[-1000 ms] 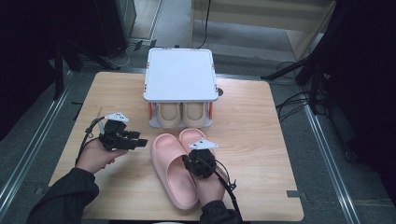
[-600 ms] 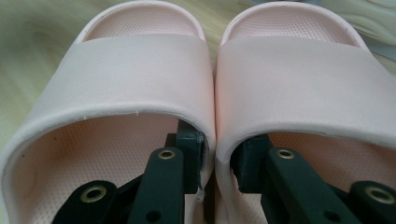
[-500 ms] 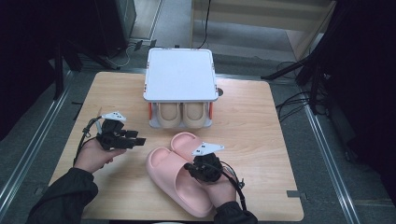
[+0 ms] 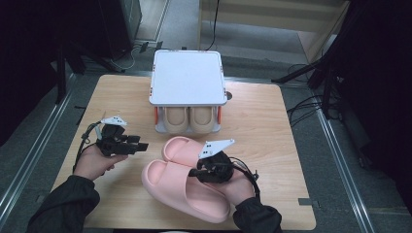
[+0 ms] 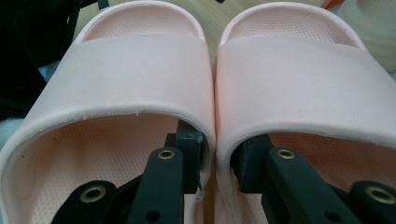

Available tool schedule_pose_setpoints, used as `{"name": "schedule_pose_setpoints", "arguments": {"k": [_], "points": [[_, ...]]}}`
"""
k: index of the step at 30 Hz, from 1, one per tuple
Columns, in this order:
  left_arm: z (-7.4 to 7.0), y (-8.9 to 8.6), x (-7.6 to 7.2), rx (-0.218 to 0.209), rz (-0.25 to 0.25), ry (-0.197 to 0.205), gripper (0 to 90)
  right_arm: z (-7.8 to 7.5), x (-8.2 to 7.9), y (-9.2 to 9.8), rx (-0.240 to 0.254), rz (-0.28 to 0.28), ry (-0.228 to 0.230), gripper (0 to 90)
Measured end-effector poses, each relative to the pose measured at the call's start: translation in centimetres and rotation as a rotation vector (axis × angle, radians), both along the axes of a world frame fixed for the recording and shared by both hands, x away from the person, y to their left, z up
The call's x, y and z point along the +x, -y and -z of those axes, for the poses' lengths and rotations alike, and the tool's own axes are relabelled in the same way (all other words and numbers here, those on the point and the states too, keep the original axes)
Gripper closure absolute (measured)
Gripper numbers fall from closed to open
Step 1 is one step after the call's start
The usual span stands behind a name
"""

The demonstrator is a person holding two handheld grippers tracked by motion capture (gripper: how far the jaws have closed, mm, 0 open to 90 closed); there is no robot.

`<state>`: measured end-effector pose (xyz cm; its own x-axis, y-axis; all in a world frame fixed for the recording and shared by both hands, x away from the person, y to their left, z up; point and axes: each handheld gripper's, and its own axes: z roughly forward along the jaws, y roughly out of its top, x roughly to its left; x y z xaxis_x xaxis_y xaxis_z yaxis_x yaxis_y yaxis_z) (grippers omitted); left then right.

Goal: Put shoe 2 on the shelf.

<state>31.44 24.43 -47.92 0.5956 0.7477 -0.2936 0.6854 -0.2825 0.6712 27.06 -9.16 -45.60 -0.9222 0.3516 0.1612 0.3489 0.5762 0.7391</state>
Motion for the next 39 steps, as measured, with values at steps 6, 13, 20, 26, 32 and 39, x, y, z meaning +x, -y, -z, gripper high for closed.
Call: {"name": "schedule_pose_setpoints", "arguments": {"k": [6, 13, 20, 26, 32, 39], "points": [[0.0, -0.5, -0.3, 0.002, -0.006, -0.002, 44.5, -2.0, 1.7, -0.3, 0.014, -0.081, -0.012, 75.0], [0.1, -1.0, -0.8, -0.003, -0.025, -0.007, 44.4, -5.2, 3.0, -1.0, 0.016, -0.179, 0.028, 75.0], [0.2, -1.5, -1.5, 0.002, -0.039, -0.009, 44.4, -8.4, 4.1, -1.1, 0.053, -0.243, 0.035, 74.8], [0.2, -2.0, -2.0, 0.001, -0.056, -0.01, 44.3, -11.2, 5.0, -1.7, 0.037, -0.283, 0.073, 74.7], [0.3, -2.2, -2.5, 0.001, -0.067, -0.011, 44.2, -13.1, 6.8, -2.4, 0.022, -0.298, 0.09, 74.6], [0.4, -2.6, -2.9, -0.004, -0.08, -0.015, 44.2, -15.1, 9.7, -3.4, -0.038, -0.219, 0.121, 74.4]]}}
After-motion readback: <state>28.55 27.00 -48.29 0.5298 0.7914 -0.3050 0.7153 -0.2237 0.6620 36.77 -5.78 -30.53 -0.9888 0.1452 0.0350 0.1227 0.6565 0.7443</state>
